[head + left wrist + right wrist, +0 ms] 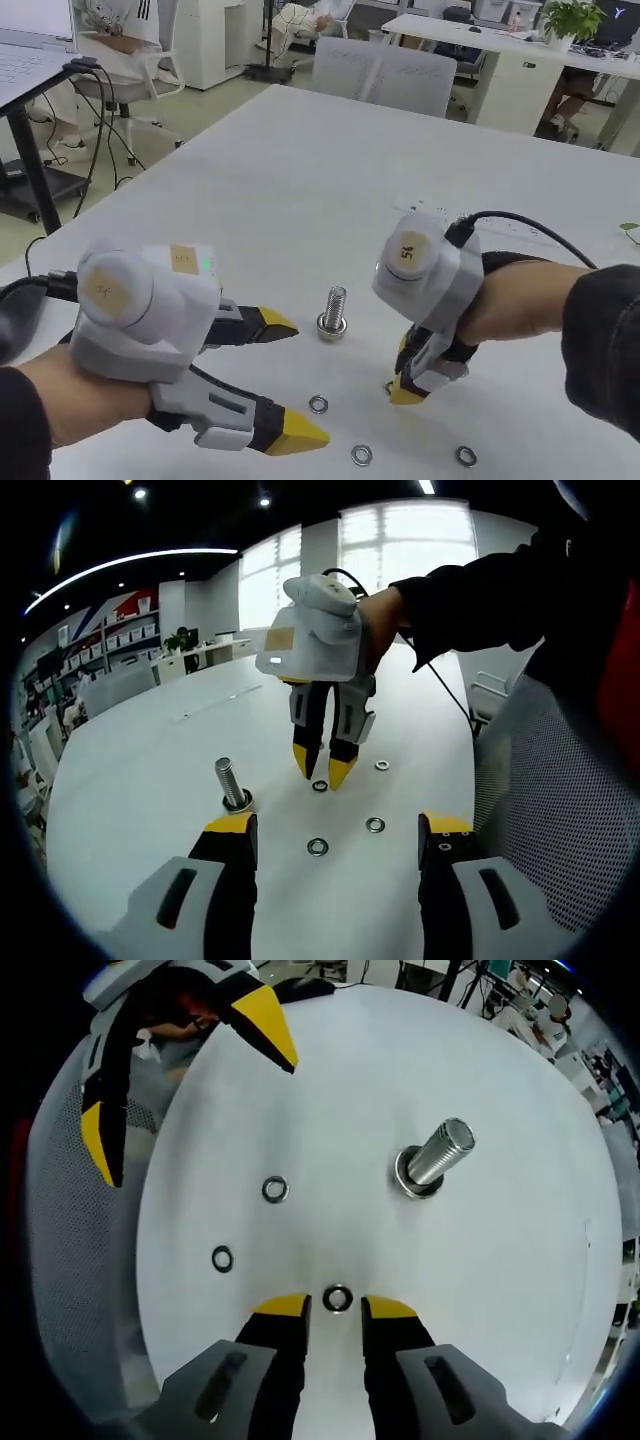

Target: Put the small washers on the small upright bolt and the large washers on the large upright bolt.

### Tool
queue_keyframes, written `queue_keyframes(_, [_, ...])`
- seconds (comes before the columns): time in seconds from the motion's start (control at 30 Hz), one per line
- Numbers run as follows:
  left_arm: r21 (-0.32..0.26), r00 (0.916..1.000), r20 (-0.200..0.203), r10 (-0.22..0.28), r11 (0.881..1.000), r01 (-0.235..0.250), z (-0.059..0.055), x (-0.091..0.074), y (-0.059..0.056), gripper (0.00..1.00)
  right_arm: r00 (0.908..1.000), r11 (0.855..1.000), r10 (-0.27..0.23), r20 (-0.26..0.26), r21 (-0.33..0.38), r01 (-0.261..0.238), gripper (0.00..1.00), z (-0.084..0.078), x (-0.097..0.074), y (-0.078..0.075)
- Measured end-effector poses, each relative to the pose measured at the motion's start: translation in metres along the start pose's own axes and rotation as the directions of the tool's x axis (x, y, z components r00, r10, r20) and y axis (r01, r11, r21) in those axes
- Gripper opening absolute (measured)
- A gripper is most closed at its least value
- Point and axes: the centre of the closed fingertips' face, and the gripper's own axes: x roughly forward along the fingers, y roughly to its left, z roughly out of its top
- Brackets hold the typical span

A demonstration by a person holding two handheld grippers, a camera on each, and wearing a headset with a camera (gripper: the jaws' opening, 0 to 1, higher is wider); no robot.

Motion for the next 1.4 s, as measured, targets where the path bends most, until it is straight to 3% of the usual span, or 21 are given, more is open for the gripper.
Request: queue_keyframes(1.4, [-0.01,1.0,0.002,0.005,1.0,-0.005,-0.0014,0.0021,0.0066,0.63,0.9998,0.999,0.005,-0.018,-0.034,-0.005,0.13,-0.0053,0.0021,-0.0003])
